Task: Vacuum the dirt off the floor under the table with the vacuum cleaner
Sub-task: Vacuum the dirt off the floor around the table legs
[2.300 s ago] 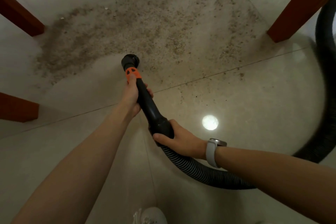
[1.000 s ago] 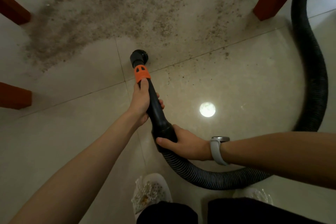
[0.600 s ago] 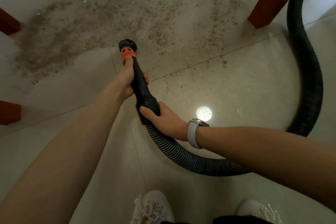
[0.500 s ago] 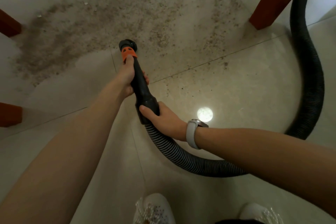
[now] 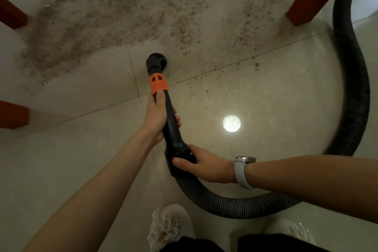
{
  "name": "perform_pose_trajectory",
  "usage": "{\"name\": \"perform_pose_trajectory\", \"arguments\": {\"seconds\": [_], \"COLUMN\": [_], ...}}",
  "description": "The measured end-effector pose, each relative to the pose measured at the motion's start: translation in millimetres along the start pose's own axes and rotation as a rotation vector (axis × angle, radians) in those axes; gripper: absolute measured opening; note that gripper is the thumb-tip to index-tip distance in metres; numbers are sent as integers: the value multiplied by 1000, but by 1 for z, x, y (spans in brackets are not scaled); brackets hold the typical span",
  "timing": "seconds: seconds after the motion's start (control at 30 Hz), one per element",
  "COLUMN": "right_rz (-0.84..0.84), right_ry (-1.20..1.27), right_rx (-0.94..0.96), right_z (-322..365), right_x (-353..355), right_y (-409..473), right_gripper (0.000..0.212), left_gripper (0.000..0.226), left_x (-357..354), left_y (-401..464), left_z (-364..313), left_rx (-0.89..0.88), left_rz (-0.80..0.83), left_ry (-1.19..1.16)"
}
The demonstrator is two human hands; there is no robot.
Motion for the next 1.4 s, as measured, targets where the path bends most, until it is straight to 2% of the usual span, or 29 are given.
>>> {"name": "perform_pose_trajectory", "arguments": {"seconds": [0.13, 0.3, 0.37, 0.47, 0.6, 0.7, 0.83, 0.9, 1.0, 1.17, 1.4], "right_rz": [73, -280, -345, -328, -260, -308, -313, -293, -219, -195, -272], "right_ry": [94, 134, 178, 227, 278, 251, 258, 257, 271, 368, 543], "right_rx": [-34, -39, -26, -7, -40, -122, -149, -161, -176, -161, -209], "right_z": [-13, -14, -3, 25, 69, 84, 90, 90, 95, 100, 59], "right_x": [4, 72, 91, 96, 85, 81, 68, 60, 43, 47, 68], "right_y": [-9, -3, 5, 20, 45, 65, 80, 85, 87, 85, 61], "right_gripper": [43, 32, 30, 33, 48, 58, 42, 39, 22, 22, 18], "left_gripper": [24, 21, 22, 24, 34, 35, 40, 41, 39, 39, 31], "left_x": [1, 8, 6, 0, -7, -9, -5, 0, 8, 7, -26], "left_y": [-21, -38, -43, -49, -57, -62, -64, -67, -71, -64, -81], "left_z": [10, 23, 26, 30, 31, 33, 37, 38, 39, 33, 35], "left_rx": [-11, 22, 26, 26, 28, 97, 190, 198, 187, 154, 181], "left_rz": [11, 19, 25, 62, 202, 268, 292, 265, 202, 208, 374], "left_ry": [16, -11, 2, 58, 155, 162, 113, 84, 43, 63, 107]}}
Point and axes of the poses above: each hand's wrist, its own y-axis towards the middle knuckle, its own x-axis out of the back of the hand, z = x × y, the point moved 7 cm from there along y, towards the middle knuckle, and after that the axes turned 13 degrees about -x, right-handed, at the moved point
